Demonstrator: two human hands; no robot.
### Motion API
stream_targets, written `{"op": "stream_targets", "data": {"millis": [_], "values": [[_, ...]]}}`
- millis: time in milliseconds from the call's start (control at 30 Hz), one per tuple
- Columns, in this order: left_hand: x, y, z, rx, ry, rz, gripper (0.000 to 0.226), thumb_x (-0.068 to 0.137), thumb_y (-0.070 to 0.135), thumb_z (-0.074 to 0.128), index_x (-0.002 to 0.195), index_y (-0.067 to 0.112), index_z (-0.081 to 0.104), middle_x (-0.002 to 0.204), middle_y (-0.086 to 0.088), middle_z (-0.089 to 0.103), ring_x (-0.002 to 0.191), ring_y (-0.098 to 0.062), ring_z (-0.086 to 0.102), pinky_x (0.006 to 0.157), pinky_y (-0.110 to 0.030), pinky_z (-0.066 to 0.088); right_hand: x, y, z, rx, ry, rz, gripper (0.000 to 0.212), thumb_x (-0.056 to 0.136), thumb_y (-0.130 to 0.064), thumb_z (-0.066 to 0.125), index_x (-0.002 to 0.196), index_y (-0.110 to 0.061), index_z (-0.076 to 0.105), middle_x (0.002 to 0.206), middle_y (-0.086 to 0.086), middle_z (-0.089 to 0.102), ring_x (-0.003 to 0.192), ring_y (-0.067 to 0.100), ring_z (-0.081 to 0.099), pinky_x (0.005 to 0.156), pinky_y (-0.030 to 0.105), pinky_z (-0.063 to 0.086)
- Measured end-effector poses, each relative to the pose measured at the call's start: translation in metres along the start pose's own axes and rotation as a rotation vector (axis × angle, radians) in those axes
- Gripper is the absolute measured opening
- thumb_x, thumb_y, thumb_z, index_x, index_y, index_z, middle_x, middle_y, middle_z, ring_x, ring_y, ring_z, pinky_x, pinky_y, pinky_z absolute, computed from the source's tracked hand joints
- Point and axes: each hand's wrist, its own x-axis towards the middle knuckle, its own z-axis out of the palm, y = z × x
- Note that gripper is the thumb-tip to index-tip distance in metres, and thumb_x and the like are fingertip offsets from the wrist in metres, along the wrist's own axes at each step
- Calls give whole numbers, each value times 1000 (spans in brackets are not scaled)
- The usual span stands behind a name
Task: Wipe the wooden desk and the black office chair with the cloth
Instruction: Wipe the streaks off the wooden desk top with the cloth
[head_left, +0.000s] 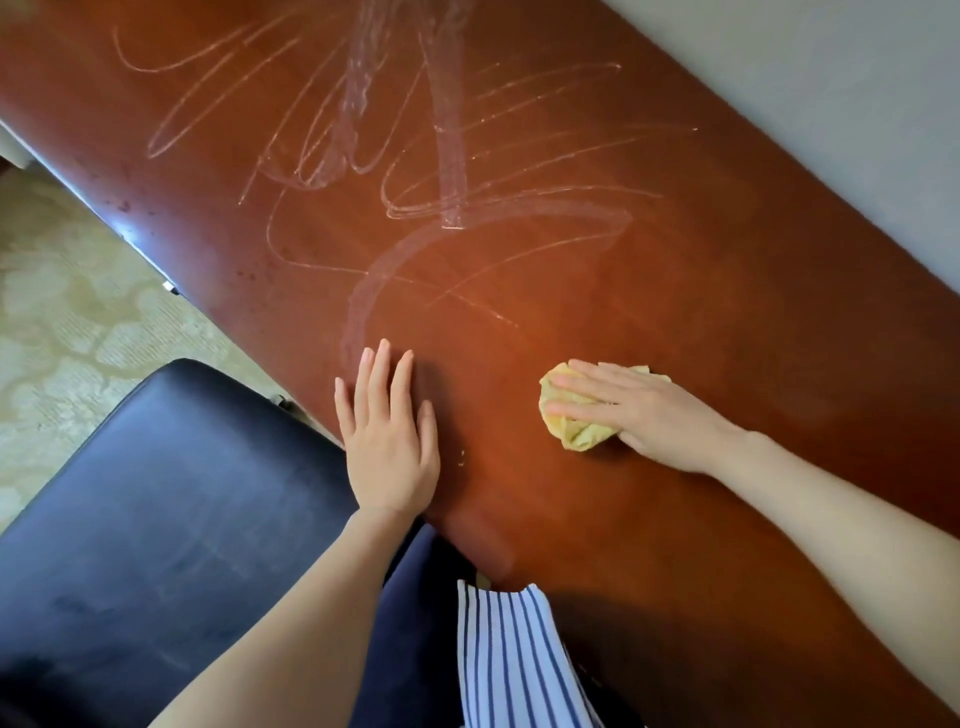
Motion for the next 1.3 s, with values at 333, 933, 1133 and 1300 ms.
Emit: {"op": "stream_targets", "data": {"millis": [333, 933, 1133, 1300], "values": [[0, -1, 0, 0, 0, -2, 50, 94, 27, 35, 138, 6, 45, 148, -14, 40, 141, -28, 27, 117, -45, 9, 83, 46, -45, 171, 296, 761, 50, 99, -6, 42, 146, -22, 36, 157, -8, 19, 146, 14, 9, 116, 39, 23], [2, 1, -7, -169, -49, -20, 56, 93, 33, 31, 142, 8, 40, 153, -11, 32, 144, -26, 21, 119, -40, 9, 73, -123, 41, 168, 340, 272, 44, 87, -2, 49, 127, -17, 60, 143, 0, 47, 139, 25, 33, 113, 39, 23], [0, -6, -13, -272, -106, 91, 57, 93, 33, 32, 143, 6, 37, 154, -11, 27, 146, -23, 14, 120, -40, 6, 16, -124, 60, 27, 176, -43, 52, 87, -1, 33, 127, -23, 59, 142, 0, 48, 139, 22, 33, 114, 40, 22], [-5, -7, -26, -383, -61, 52, 47, 94, 13, 36, 139, 2, 40, 151, -9, 31, 144, -22, 19, 120, -44, 8, -6, -97, 56, -108, 95, -325, 57, 88, 5, 32, 132, -21, 55, 144, 1, 46, 138, 26, 34, 113, 42, 28]]}}
